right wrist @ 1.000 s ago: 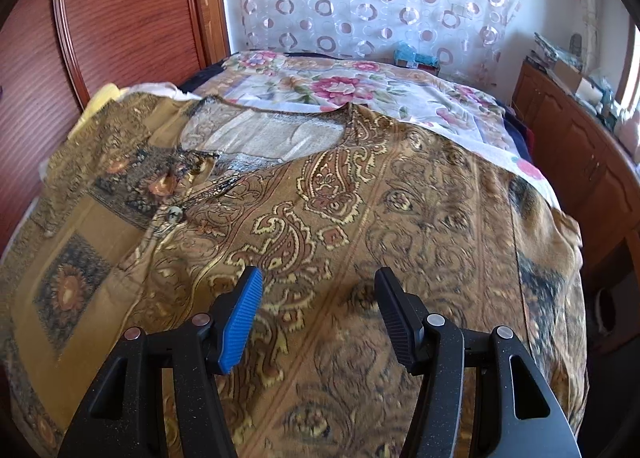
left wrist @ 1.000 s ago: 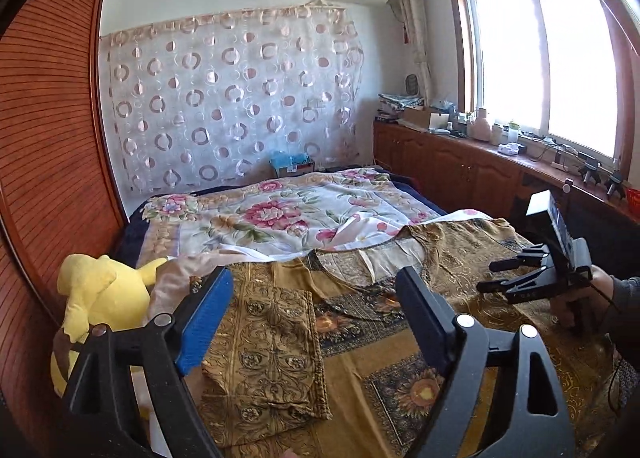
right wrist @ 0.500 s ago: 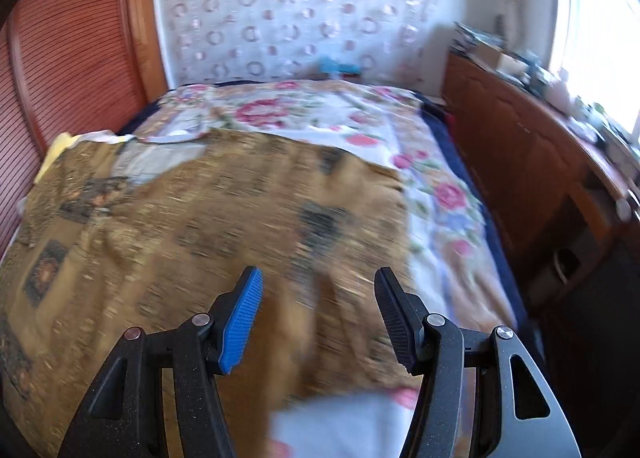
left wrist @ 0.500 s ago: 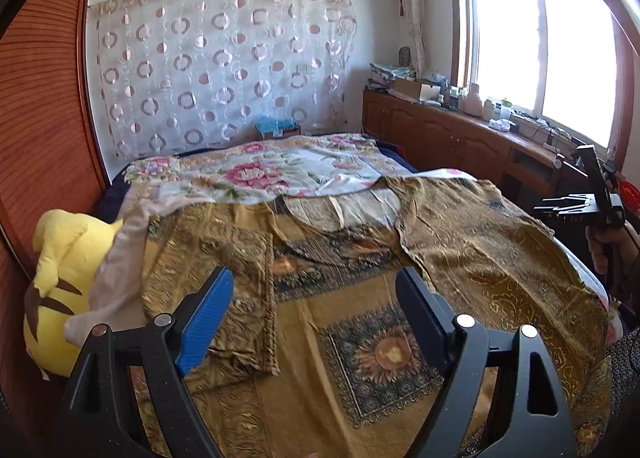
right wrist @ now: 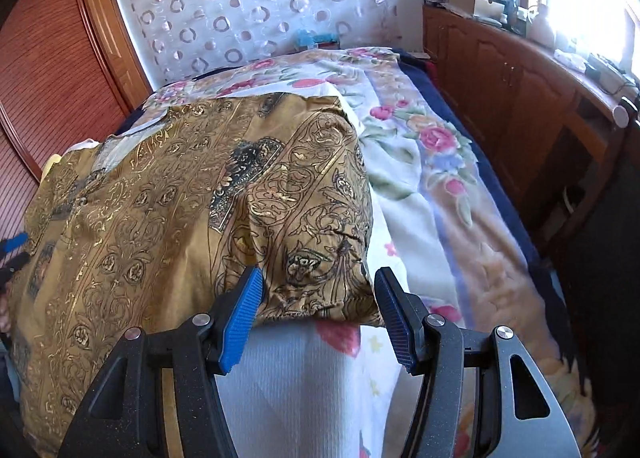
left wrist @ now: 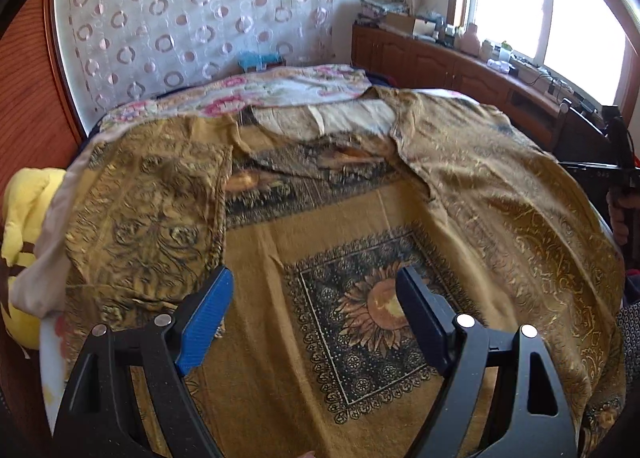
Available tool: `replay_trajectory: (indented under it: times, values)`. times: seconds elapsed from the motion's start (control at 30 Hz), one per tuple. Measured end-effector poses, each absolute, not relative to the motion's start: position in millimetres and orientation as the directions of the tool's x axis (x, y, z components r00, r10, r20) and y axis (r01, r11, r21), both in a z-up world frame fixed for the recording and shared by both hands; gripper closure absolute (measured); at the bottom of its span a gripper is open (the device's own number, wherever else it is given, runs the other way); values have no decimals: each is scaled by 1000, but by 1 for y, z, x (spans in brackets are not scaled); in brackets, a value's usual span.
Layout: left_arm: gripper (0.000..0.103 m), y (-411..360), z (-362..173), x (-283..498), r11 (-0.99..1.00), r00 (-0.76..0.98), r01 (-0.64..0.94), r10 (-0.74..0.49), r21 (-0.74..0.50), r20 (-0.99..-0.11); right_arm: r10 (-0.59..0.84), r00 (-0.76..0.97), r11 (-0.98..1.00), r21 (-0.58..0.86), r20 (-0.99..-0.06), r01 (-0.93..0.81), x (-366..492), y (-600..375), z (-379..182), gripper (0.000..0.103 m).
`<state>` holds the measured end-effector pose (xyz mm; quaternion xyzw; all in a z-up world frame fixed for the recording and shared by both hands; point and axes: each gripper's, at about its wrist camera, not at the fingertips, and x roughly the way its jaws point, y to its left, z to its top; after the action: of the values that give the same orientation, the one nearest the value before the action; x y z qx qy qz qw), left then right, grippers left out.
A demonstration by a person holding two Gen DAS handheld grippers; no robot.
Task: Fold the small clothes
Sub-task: 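Grasp the opposite shirt side with the right gripper and fold it inward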
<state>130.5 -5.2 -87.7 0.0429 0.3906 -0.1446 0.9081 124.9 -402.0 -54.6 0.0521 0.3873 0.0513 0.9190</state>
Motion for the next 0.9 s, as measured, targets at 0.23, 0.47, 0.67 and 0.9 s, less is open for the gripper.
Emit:
replay_trajectory:
  times: [0.23,0.47,0.67,0.9]
  values:
    - [19,-3,-98,143,961,593,273,-210,-52,-777,141,685,988,144,-715,-53,131,-411,-51,72]
    - [13,-9,-100,145,958,587,287,-196,-24,-785,28,701,998,-20,-713,-60,133,-392,-48,95]
    - [4,-13,-101,147,951,574,308,-205,-23,-793,3,754,993,-84,-657,-78,124,-368,-28,98]
    - [1,-13,-102,148,947,565,321,-210,-22,-798,92,809,983,-74,-581,-165,109,-334,1,98]
